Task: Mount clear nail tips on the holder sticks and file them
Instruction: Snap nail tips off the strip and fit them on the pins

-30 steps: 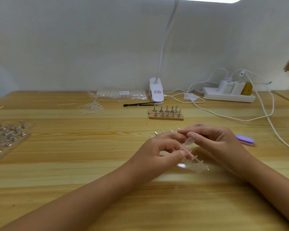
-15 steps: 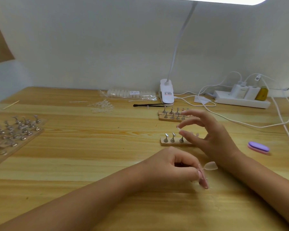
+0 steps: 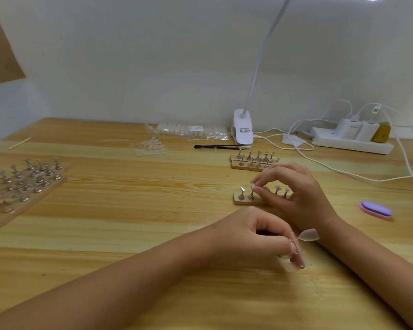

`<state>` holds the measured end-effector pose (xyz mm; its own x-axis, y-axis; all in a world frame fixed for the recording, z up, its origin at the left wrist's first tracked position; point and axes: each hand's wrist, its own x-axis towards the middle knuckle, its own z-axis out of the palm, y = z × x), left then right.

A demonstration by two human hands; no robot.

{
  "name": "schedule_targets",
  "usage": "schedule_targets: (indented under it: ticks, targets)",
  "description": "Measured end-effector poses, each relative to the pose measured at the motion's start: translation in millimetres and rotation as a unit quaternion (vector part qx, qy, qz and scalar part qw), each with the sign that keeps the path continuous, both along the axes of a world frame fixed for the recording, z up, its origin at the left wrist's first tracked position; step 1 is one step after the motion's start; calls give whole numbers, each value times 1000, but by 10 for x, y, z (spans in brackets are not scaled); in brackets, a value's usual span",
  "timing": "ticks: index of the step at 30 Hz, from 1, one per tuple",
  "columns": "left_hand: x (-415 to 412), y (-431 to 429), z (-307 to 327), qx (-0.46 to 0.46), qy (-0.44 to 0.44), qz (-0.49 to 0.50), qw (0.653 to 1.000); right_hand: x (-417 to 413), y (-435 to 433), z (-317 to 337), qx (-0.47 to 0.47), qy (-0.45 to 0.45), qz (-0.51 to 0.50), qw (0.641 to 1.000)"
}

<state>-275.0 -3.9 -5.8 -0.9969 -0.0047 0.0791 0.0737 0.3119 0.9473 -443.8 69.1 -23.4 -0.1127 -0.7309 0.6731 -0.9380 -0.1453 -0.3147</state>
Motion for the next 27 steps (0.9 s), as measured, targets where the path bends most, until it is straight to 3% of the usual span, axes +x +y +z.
schedule_targets:
  ticks: [24, 27]
  targets:
    - [-26, -45, -61, -11, -8, -4, 1000, 23, 47, 27, 14, 42, -9, 999]
    - [-57, -45, -84, 26, 7, 30, 999, 30, 109, 120, 10, -19, -20, 1000]
